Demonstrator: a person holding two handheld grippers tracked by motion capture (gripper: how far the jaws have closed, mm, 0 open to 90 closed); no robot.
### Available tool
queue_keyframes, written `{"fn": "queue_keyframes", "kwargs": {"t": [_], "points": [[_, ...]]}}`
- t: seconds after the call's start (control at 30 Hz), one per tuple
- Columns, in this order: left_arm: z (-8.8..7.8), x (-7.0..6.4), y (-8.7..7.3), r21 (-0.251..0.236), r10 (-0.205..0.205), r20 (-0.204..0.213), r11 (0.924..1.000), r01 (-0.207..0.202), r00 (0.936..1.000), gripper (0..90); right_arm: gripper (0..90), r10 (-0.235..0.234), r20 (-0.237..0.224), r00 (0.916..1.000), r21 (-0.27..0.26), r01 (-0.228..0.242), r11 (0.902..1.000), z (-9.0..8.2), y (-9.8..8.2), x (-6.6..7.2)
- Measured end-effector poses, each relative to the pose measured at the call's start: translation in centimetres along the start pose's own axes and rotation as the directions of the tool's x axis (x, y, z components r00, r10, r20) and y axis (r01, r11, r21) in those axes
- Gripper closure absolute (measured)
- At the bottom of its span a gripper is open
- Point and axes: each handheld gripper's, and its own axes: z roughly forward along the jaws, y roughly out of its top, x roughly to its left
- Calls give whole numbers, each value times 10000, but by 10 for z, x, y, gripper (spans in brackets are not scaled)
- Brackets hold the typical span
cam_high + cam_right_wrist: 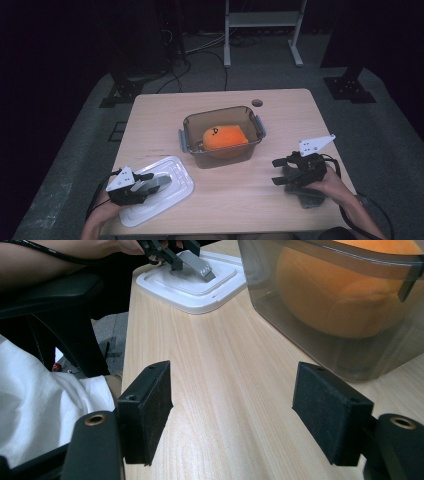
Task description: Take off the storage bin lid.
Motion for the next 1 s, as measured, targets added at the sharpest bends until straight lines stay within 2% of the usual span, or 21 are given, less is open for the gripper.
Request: {"fn": "queue_keyframes", "kwargs": {"t": [0.67,1.0], "points": [[0,-2,-1,215,239,-79,9995,-238,9997,646,309,8,-60,10000,-112,-8,9999,2,-3,1],[0,-3,0,213,352,-132,9992,-349,9993,658,309,135,-89,9999,-168,-137,9998,3,-9,1]]}}
